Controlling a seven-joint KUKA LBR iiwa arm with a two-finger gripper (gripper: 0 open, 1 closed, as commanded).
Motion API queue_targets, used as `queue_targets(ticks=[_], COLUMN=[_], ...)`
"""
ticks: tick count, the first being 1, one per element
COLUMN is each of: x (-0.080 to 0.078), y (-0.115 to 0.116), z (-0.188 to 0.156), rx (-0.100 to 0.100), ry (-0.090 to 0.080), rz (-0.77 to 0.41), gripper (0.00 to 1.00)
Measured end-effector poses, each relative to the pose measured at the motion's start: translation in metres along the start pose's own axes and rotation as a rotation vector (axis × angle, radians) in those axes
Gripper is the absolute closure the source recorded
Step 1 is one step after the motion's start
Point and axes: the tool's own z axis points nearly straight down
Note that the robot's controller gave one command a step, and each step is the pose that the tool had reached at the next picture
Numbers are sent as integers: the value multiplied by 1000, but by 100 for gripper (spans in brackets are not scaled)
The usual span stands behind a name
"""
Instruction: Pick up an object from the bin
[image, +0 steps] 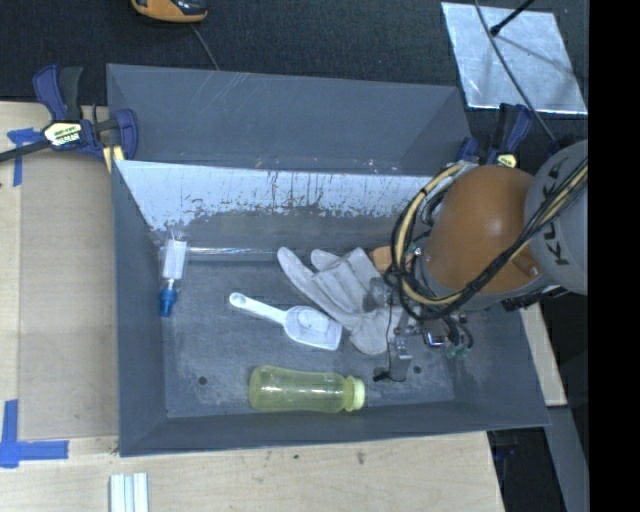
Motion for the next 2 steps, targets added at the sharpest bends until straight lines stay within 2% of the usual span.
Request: queue_targets(ticks=[1, 2], x=[-2, 1], y=[0, 11], z=[-4, 63], rx=[0, 0], ry=[-8, -10], rz=[-1, -132], gripper=[0, 100])
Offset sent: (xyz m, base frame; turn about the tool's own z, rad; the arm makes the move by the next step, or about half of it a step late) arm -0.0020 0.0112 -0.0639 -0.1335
